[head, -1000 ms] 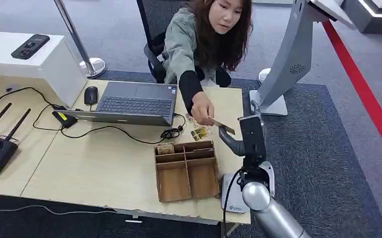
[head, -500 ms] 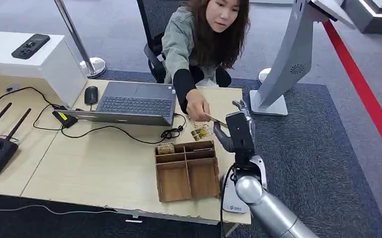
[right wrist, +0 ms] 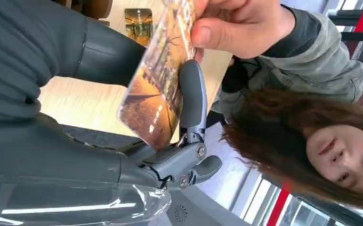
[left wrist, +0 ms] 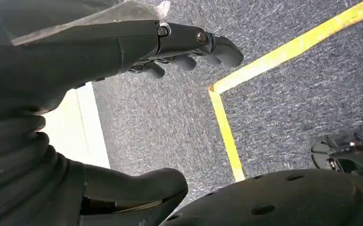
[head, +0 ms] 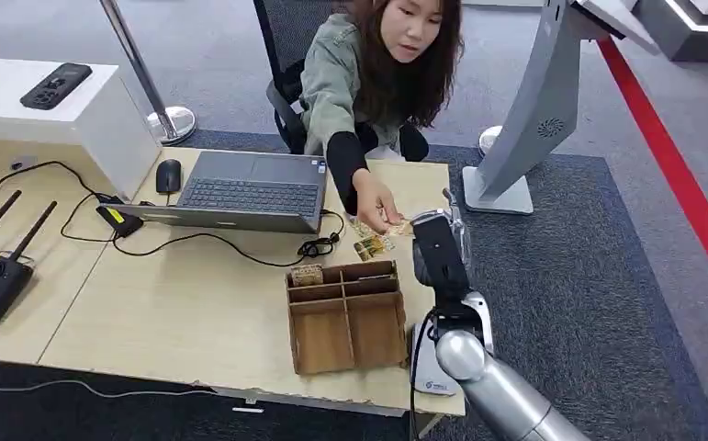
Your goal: Pass the card to the sensor for recognition and then transmit it.
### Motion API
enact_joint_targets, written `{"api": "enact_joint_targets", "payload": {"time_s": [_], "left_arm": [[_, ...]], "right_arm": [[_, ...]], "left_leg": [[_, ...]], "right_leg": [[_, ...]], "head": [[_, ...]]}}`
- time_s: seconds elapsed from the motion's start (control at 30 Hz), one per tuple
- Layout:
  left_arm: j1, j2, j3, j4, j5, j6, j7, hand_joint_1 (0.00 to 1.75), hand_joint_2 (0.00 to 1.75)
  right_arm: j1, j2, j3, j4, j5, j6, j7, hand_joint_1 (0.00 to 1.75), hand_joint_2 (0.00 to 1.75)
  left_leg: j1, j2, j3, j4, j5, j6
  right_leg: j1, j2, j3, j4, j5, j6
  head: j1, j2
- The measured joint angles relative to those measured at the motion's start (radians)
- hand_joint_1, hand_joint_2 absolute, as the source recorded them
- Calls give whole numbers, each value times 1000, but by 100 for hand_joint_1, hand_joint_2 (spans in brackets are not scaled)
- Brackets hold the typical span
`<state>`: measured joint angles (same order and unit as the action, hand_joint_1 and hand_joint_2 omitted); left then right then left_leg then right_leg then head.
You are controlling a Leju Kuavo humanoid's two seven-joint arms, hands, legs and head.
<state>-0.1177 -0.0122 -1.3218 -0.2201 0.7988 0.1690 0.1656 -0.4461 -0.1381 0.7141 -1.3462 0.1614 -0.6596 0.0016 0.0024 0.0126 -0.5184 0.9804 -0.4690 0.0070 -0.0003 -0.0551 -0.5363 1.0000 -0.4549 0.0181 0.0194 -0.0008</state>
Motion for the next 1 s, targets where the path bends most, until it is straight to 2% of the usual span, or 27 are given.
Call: {"api": "enact_joint_targets", "payload": {"time_s": [0.33,0.67,0.77,0.87,1.0], "left_arm": [[0,0,0,0,-3,0,6,0,175],[1,0,0,0,10,2,4,0,175],[2,-3,1,0,19,0,-11,0,175],[5,-35,1,0,18,49,22,0,175],[10,-45,1,3,22,54,28,0,175]], "right_arm": [[27,0,-6,-21,-23,0,-55,175,175],[97,0,-77,-116,-24,0,-95,175,175],[150,-2,-134,-173,59,0,-63,175,175],[207,-4,-199,-221,229,-1,17,175,175],[294,-11,-291,-277,426,-1,130,175,175]], "left_leg": [[0,0,0,0,0,0],[0,0,0,0,0,0],[0,0,0,0,0,0],[-1,0,1,0,0,1],[-1,0,1,0,-1,1]], "right_leg": [[0,0,0,0,0,0],[0,0,0,0,0,0],[0,0,0,0,0,0],[-1,0,0,0,0,0],[-1,0,-1,-1,0,0]], "head": [[0,0],[0,0],[0,0],[0,0],[0,0]]}}
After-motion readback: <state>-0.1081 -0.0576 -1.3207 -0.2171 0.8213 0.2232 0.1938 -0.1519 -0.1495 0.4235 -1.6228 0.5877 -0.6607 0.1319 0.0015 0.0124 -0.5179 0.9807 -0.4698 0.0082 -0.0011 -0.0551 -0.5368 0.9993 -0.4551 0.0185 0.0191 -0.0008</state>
